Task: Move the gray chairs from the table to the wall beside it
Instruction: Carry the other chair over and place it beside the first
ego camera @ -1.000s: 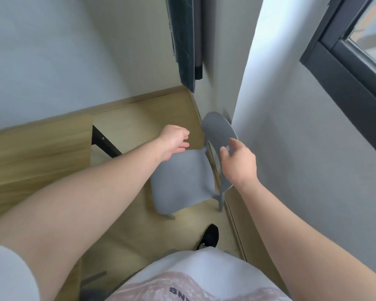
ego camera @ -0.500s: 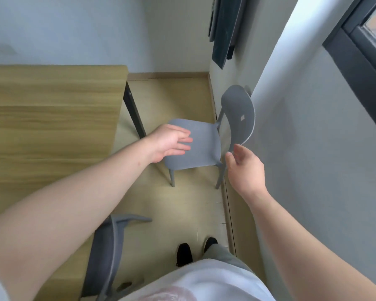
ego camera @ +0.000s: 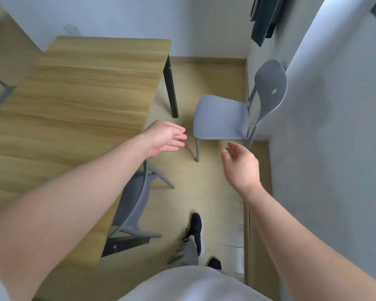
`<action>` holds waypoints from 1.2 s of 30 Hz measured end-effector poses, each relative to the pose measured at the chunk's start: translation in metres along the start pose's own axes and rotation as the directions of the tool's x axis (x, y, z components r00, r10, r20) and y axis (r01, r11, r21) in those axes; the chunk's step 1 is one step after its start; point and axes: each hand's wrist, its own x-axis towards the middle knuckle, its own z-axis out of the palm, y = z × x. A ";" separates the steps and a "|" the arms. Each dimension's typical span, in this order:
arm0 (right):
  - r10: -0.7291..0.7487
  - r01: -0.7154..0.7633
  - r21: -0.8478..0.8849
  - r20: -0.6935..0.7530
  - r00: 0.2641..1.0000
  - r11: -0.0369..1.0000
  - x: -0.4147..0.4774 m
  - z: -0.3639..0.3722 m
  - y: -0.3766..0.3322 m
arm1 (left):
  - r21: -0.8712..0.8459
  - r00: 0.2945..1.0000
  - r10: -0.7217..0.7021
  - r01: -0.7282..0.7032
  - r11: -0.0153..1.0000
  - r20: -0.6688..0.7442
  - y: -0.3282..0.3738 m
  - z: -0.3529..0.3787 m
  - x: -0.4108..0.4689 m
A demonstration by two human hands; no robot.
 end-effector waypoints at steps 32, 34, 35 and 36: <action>0.574 -0.619 0.065 0.306 0.759 0.783 -0.132 0.303 -0.019 | 0.208 0.930 -0.361 0.341 0.917 0.065 -0.176 -0.104 0.043; 0.633 -0.694 0.127 0.321 0.705 0.709 -0.128 0.316 -0.013 | 0.413 0.969 -0.246 0.220 0.884 0.009 -0.182 -0.101 0.053; 0.652 -0.721 0.154 0.332 0.681 0.675 -0.127 0.321 -0.011 | 0.553 0.985 -0.171 0.164 0.817 -0.040 -0.183 -0.100 0.057; 0.664 -0.742 0.185 0.344 0.663 0.645 -0.126 0.327 -0.007 | 0.681 0.994 -0.067 0.105 0.725 -0.081 -0.184 -0.099 0.062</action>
